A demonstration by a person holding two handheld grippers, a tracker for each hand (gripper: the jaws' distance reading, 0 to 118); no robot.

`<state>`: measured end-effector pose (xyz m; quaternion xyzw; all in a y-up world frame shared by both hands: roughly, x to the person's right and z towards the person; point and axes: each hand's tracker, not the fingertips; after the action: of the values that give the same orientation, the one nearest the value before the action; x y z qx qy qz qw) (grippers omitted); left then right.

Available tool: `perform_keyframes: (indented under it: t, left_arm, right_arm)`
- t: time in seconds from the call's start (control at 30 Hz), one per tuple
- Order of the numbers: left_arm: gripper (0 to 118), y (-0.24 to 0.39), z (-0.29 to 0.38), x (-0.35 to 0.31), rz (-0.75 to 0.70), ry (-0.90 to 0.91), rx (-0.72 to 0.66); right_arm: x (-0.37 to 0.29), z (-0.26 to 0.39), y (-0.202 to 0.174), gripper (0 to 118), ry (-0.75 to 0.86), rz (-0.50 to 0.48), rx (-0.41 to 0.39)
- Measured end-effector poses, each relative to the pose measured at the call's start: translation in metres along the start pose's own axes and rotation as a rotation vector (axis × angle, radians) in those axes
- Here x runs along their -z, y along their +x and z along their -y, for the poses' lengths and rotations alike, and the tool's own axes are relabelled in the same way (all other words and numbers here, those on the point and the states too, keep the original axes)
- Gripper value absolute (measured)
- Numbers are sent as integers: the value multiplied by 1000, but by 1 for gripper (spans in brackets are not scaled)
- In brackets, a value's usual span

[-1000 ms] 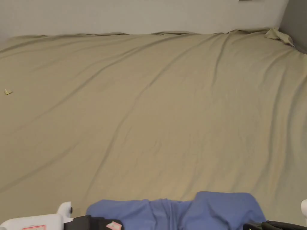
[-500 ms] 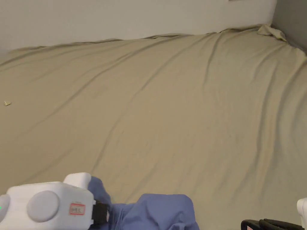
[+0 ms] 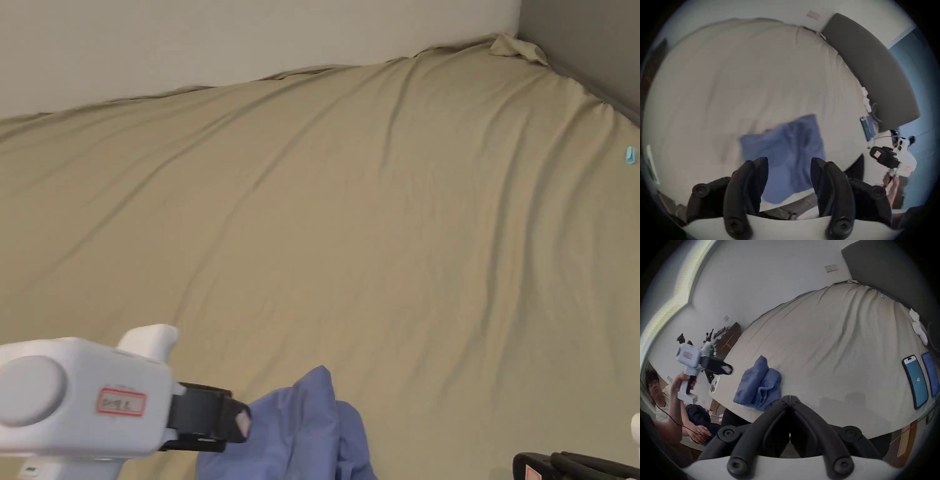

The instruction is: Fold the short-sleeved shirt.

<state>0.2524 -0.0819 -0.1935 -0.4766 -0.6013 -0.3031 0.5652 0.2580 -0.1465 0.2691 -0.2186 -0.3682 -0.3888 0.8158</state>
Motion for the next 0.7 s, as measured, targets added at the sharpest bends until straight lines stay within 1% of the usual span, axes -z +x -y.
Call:
perform_keyframes:
  t: [0.03,0.07,0.1,0.13,0.17,0.2,0.27,0.33,0.37,0.43,0.47,0.5,0.6,0.67,0.7]
  left_arm:
    - [54,-1,4,-3,-53,19,-19]
    - [35,0,9,-3,-83,50,-25]
    - [9,10,10,7,-124,69,36]
    - [3,11,7,23,-154,53,103]
    - [3,23,5,43,-180,-9,124]
    - [3,34,4,63,-167,-55,132]
    - [3,71,3,110,-119,-150,203]
    - [3,107,8,143,-61,-212,247]
    - [3,125,10,157,-127,-219,342]
    - [3,155,8,179,-152,-229,480]
    - [3,166,7,178,-158,-230,524]
    - [3,171,5,173,-151,-214,538]
    - [3,166,0,142,38,-183,484]
    - [3,149,-1,111,170,-151,415]
    - [3,139,1,96,233,-123,403]
  right_arm:
    - [0,0,1,2,0,6,1]
    - [-1,0,1,2,3,10,2]
    - [-2,0,2,2,4,10,3]
    - [-3,-1,1,2,6,12,2]
    - [-5,-1,1,2,10,14,1]
    - [-6,-1,1,2,12,18,0]
    - [-9,-1,2,2,17,26,0]
    - [-10,0,3,2,14,41,0]
    - [-11,1,4,2,11,52,0]
    - [-12,3,5,2,2,74,5]
    - [-13,4,4,2,1,84,7]
    - [-13,4,3,2,0,89,8]
    - [-10,2,-2,2,-6,95,13]
    - [-5,-6,-13,2,-10,99,-10]
    - [-2,-11,-19,2,-13,97,-29]
